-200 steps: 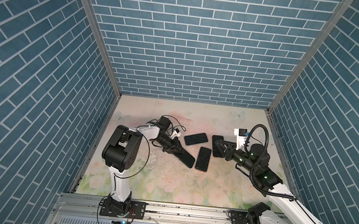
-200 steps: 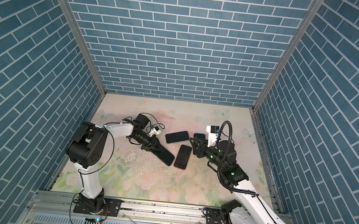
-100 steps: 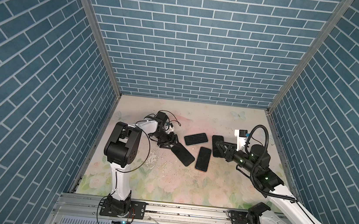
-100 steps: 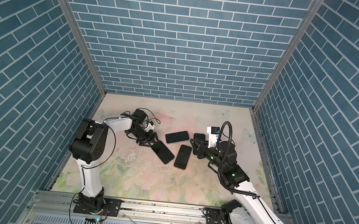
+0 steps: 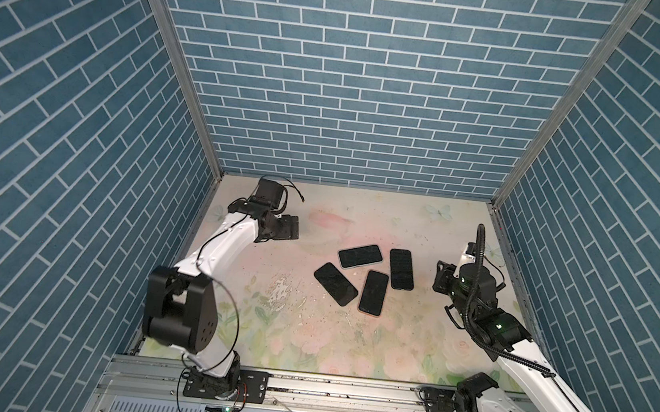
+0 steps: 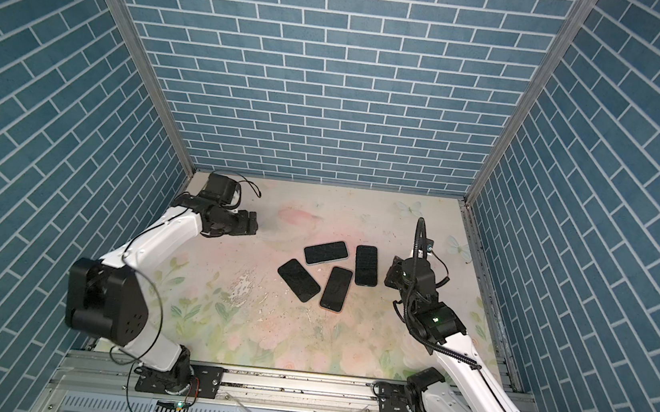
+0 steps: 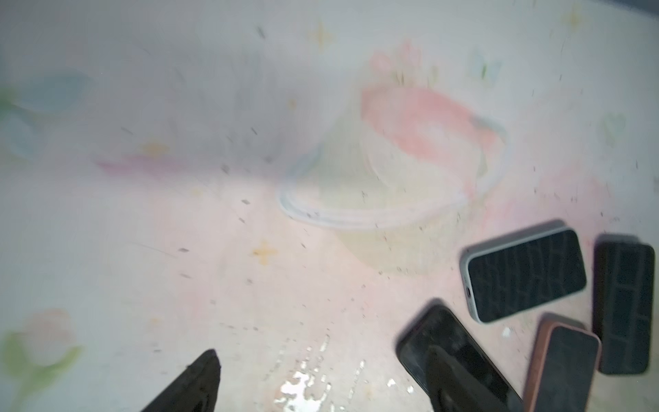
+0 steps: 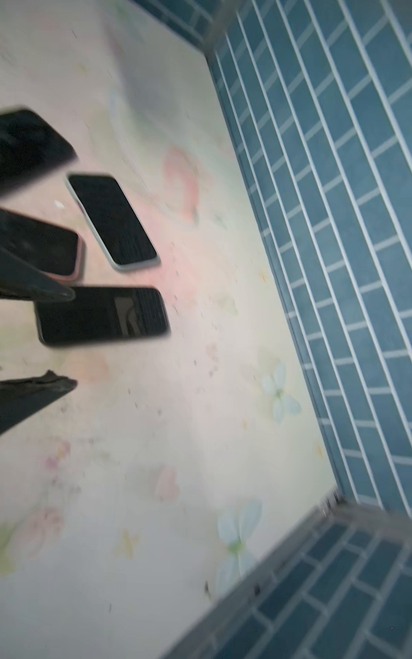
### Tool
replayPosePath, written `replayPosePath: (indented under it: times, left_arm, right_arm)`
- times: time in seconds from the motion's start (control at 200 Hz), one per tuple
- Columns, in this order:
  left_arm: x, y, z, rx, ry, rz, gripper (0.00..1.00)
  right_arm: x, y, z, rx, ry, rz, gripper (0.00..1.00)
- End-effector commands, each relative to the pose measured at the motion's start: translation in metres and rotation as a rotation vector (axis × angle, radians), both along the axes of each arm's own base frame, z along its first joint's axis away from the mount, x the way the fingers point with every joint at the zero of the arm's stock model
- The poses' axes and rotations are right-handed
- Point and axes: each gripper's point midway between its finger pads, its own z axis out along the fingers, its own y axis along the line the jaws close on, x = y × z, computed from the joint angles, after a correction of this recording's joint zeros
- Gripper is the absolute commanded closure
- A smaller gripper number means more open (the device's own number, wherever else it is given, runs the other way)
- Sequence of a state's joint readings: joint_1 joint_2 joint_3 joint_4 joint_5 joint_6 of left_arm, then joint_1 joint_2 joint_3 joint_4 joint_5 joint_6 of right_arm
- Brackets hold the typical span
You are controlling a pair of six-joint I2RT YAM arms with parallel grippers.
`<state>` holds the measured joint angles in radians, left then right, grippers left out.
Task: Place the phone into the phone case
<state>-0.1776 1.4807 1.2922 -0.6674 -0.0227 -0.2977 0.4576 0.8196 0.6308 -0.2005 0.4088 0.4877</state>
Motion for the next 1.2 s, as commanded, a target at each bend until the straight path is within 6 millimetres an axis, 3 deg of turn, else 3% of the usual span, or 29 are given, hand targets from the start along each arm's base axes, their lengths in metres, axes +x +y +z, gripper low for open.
replayPosePath:
  times: [0.0,0.07,0.25,0.4,0.555,0.665,0.78,0.915,1.03,1.12,1.195]
  left_arm:
    - [-0.01,0.057,0.042,0.211,-0.176,0.164,0.07]
    - [-0.018,0.072,0.052,0.254,-0.279,0.214,0.04]
    - [-0.037,0.087,0.016,0.283,-0.441,0.209,0.02]
    - [-0.047,0.101,-0.013,0.354,-0.545,0.234,0.01]
    - [-0.036,0.098,-0.041,0.372,-0.492,0.189,0.01]
    - [-0.028,0.098,-0.058,0.36,-0.518,0.197,0.0]
    - [-0.016,0.098,-0.072,0.326,-0.543,0.182,0.0]
    - [0.004,0.08,-0.086,0.291,-0.537,0.051,0.0]
    - [0.006,0.072,-0.097,0.265,-0.546,-0.005,0.0]
    - [0.007,0.072,-0.097,0.265,-0.547,-0.007,0.0]
    - [0.007,0.072,-0.097,0.268,-0.546,-0.007,0.0]
  right_arm:
    - [0.009,-0.054,0.016,-0.134,-0.077,-0.233,0.64]
    - [0.018,-0.073,0.011,-0.139,-0.09,-0.29,0.62]
    - [0.029,-0.126,-0.024,-0.201,-0.044,-0.435,0.59]
    - [0.036,-0.147,-0.056,-0.294,-0.054,-0.448,0.58]
    - [0.045,-0.145,-0.087,-0.38,-0.035,-0.389,0.55]
    - [0.059,-0.135,-0.084,-0.372,-0.096,-0.325,0.54]
    - [0.073,-0.127,-0.095,-0.345,-0.025,-0.243,0.52]
    - [0.086,-0.1,-0.099,-0.295,-0.03,-0.053,0.52]
    - [0.09,-0.078,-0.1,-0.254,-0.11,0.063,0.52]
    - [0.091,-0.086,-0.116,-0.252,-0.117,0.017,0.52]
    - [0.09,-0.095,-0.119,-0.239,-0.092,-0.027,0.45]
